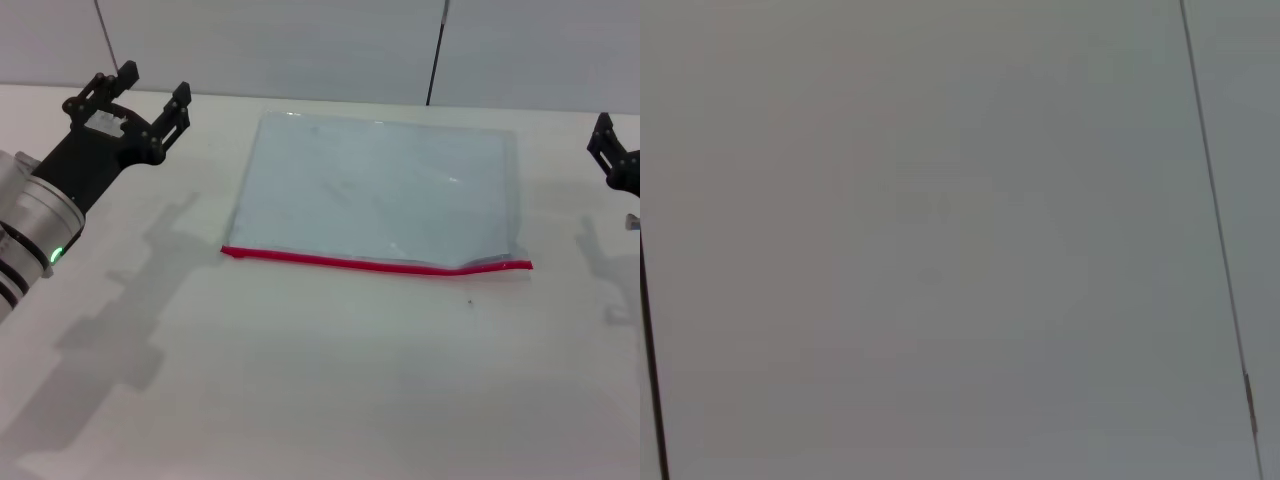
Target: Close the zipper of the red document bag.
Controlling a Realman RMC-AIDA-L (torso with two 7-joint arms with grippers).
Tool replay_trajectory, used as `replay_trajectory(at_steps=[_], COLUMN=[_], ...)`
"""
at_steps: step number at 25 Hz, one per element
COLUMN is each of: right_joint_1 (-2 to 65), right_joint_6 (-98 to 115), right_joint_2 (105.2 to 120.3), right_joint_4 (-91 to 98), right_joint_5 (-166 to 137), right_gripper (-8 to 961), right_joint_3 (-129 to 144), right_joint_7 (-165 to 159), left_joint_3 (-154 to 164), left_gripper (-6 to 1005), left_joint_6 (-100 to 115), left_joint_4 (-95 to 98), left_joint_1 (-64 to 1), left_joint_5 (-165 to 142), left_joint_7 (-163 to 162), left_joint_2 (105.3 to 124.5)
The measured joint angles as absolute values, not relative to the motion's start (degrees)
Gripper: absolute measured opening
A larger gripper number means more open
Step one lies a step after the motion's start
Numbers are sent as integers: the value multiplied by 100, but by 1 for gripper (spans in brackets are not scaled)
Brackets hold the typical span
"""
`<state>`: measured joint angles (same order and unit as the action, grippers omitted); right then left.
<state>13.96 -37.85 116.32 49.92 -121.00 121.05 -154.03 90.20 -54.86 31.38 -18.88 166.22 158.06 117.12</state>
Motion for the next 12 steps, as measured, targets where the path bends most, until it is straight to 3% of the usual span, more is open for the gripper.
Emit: replay_trajectory(at_steps=[12], right_joint_1=[1428], right_joint_6=[-3802], right_joint_2=[11627], right_joint_4=[4929], right_joint_5=[-12103], right_gripper=[855], right_joint_3=[12111], right_joint_7=[-15410], left_joint_3=[8976], left_gripper=[677], left_joint_6=[-5501], left_joint_4=[3022], left_joint_1=[-1964], left_joint_5=[16629], left_joint_7=[15776], left_joint_2=[11693])
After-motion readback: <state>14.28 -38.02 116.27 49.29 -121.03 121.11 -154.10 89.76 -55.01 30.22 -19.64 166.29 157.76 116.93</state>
